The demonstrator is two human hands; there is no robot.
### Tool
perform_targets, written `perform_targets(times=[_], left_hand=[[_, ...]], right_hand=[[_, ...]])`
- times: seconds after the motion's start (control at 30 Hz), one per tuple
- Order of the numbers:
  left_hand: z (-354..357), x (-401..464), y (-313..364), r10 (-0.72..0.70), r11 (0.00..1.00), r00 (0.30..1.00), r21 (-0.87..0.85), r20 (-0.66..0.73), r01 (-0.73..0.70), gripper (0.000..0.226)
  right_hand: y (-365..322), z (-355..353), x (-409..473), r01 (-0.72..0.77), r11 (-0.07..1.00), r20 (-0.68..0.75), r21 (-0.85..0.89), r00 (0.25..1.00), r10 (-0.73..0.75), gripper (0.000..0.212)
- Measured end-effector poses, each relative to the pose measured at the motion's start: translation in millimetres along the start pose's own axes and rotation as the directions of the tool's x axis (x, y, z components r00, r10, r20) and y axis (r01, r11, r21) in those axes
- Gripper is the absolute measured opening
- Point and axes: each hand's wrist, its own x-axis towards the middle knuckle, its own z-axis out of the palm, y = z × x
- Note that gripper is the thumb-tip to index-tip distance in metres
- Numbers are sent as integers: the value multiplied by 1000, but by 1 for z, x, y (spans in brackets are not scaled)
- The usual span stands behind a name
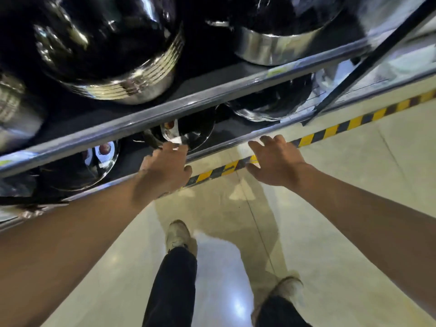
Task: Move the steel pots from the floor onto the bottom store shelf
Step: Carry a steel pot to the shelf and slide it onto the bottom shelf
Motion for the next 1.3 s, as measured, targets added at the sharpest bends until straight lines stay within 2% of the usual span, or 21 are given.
perform_targets(times=[0.13, 0.33, 0.53, 0.73, 0.87, 0.97, 1.1, 1.3], left_hand=[[-53, -34, 52, 6, 1000, 997, 26, -78, -4, 44], [-120, -38, 133, 37, 999, 986, 22, -162, -34, 47], [-153, 14, 183, 127, 992, 943, 55, -308, -115, 43], [-171, 84, 200, 147, 988, 888, 104, -437, -113, 40], [-179, 127, 196, 104, 994, 914, 10, -391, -109, 55], [-163, 144, 198, 70, 997, 928, 41, -365, -59, 63], [-137, 152, 208, 11, 1000, 938, -22, -348, -20, 79], [-129, 157, 213, 7, 999, 935, -32, -354, -20, 88]], right_hand=[[60, -49, -58, -44, 999, -47, -13, 998, 44, 68], [149, -104, -98, -63, 997, -137, -44, 989, 57, 68], [210, -131, -45, -72, 996, -168, -52, 984, 62, 72], [245, -150, 37, -7, 1000, -246, -4, 969, 6, 70], [248, -147, 88, 17, 1000, -304, -23, 952, -23, 80], [245, -131, 108, 37, 999, -238, -23, 970, -41, 87], [251, -112, 114, 76, 996, -209, -48, 974, -85, 99], [267, -112, 125, 101, 992, -234, -70, 966, -114, 106]])
